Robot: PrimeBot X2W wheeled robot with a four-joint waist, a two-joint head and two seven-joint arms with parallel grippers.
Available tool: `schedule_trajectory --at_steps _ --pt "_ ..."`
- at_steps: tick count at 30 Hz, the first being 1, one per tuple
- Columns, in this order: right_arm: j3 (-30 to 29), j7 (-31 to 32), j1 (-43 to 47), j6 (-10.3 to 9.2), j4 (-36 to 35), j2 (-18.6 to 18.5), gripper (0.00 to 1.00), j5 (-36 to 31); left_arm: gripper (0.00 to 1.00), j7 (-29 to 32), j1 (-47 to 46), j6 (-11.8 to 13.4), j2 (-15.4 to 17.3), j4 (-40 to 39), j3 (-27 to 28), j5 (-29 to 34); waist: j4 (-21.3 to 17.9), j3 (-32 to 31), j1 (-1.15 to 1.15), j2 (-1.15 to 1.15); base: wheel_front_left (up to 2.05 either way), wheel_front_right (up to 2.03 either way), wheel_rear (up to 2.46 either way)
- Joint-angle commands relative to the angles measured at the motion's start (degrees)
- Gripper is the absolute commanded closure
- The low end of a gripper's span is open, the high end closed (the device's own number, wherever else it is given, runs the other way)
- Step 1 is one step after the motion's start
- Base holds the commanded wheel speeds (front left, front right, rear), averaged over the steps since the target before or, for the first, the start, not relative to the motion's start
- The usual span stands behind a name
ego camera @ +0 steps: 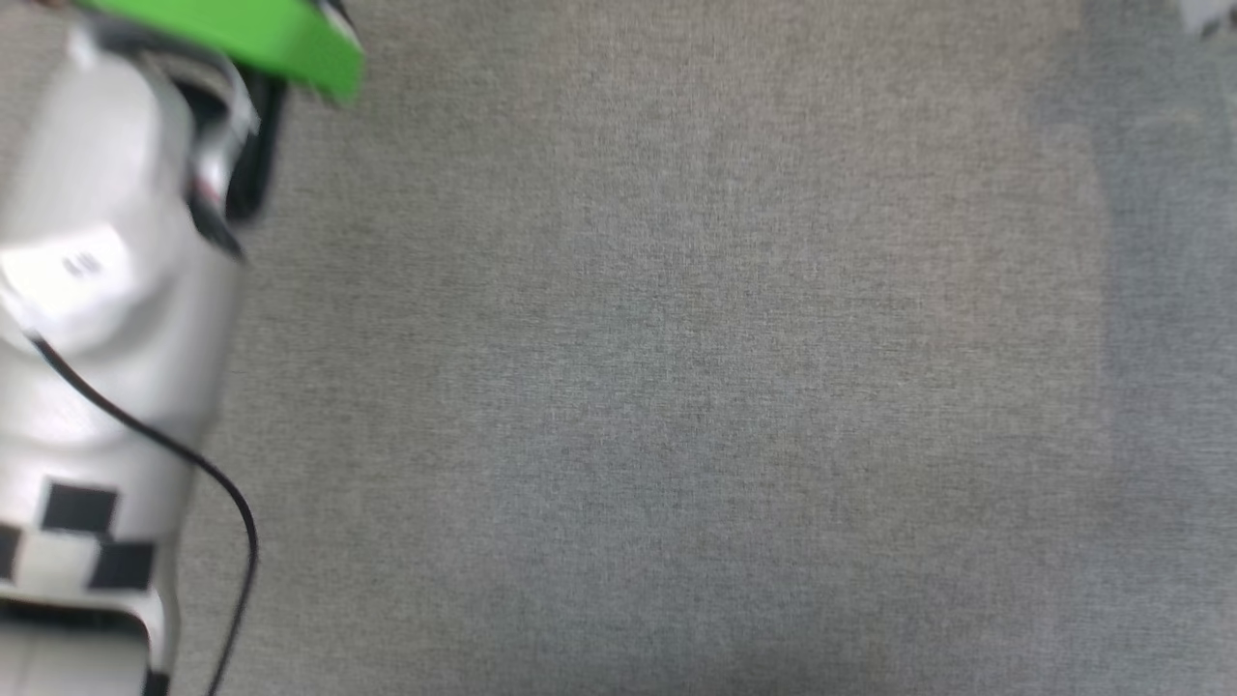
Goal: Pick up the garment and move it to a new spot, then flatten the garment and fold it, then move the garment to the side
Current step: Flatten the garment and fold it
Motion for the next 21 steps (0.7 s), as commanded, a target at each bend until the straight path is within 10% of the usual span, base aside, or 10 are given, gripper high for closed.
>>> schedule_trajectory --at_steps 1,21 --pt "0.13 -0.41 3.43 -0.10 -0.78 -0.55 1.00 1.08 1.00 -0.32 3.54 -0.14 -0.43 -0.47 -0.97 -0.51 1.10 -5.29 0.00 0.00 0.00 0.00 0.00" --pt "13.71 2.89 33.10 -0.10 -1.63 -6.70 1.00 12.79 1.00 0.63 34.95 -0.15 7.07 1.64 -17.09 -10.74 1.48 -23.35 0.00 0.00 0.00 0.00 0.00"
